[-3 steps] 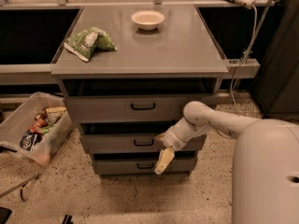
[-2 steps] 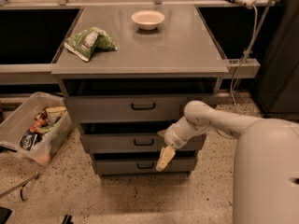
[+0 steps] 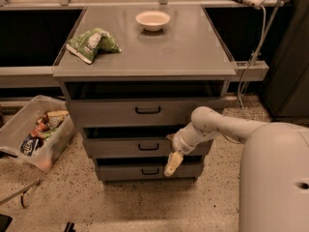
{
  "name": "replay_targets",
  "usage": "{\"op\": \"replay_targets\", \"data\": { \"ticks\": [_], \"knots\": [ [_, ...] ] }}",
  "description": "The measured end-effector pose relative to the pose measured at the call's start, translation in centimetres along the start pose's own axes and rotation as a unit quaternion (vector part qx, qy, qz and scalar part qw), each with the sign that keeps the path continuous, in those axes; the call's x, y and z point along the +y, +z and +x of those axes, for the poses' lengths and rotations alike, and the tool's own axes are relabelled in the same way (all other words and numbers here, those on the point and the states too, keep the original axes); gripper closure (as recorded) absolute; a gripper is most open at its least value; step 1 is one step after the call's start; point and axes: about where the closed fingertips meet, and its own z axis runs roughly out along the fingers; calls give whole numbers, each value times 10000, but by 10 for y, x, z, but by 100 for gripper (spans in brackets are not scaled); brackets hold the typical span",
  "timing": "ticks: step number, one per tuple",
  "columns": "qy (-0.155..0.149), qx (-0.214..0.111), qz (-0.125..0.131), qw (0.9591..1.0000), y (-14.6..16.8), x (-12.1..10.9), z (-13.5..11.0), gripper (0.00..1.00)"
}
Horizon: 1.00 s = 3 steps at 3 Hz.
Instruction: Open middle drawer
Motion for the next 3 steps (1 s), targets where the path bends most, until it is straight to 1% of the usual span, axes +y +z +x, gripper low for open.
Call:
{"op": "replay_targets", "data": {
  "ticks": [1, 2, 3],
  "knots": [
    [-8, 38, 7, 10000, 6, -5, 5, 0],
    [-34, 51, 37, 10000, 8, -8, 4, 0],
    [-214, 204, 107, 9995, 15, -8, 0, 0]
  ]
}}
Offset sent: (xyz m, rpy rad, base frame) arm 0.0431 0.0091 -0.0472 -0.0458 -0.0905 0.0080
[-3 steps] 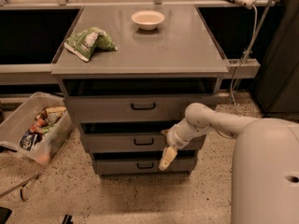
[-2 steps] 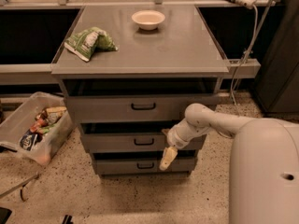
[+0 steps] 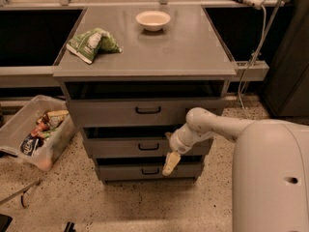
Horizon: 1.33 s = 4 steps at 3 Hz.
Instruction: Open middle drawer
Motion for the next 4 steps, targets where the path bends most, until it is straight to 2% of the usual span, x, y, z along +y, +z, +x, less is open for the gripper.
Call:
{"op": "replay_targets", "data": {
  "ticks": [1, 2, 3, 4],
  "knots": [
    [-150, 142, 256, 9995, 6, -3, 0, 0],
    [-191, 590, 457, 9970, 19, -8, 2, 0],
    [-150, 828, 441, 9955, 28, -7, 7, 0],
    [-150, 828, 441, 9955, 26, -7, 6, 0]
  ]
}}
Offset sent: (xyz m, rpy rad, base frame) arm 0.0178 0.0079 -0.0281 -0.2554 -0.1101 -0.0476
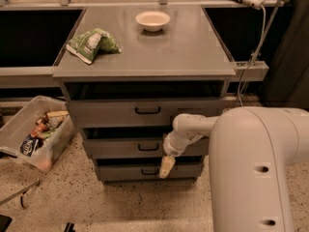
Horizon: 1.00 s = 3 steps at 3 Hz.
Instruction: Open middle drawer
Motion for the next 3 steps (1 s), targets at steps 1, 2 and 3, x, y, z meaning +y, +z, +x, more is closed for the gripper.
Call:
{"op": "replay_targets", "data": {
  "ticks": [1, 2, 3],
  "knots": [
    [121, -130, -231, 9996, -3, 6, -1, 0],
    [121, -130, -231, 9996, -3, 6, -1, 0],
    [120, -157, -306, 9993, -3, 8, -2, 0]
  ]
}}
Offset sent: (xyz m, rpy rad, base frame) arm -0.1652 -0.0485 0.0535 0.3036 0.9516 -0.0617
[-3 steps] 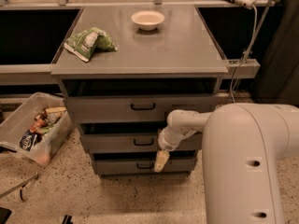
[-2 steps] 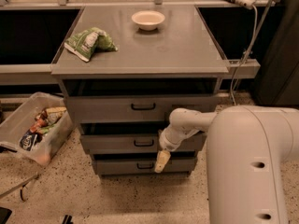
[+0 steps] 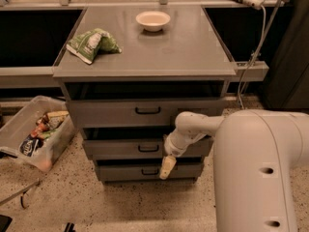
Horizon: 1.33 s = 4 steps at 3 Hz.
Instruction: Open middle drawer
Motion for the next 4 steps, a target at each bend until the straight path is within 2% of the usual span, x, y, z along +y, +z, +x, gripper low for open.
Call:
{"op": "replay_targets", "data": {
  "ticks": [1, 2, 3, 4],
  "knots": [
    [33, -63, -154, 9999, -3, 14, 1, 0],
    [58, -95, -222, 9997, 1, 15, 1, 0],
    [196, -162, -377, 9990, -2, 29, 2, 0],
    [196, -162, -377, 9990, -4, 29, 1, 0]
  ]
}}
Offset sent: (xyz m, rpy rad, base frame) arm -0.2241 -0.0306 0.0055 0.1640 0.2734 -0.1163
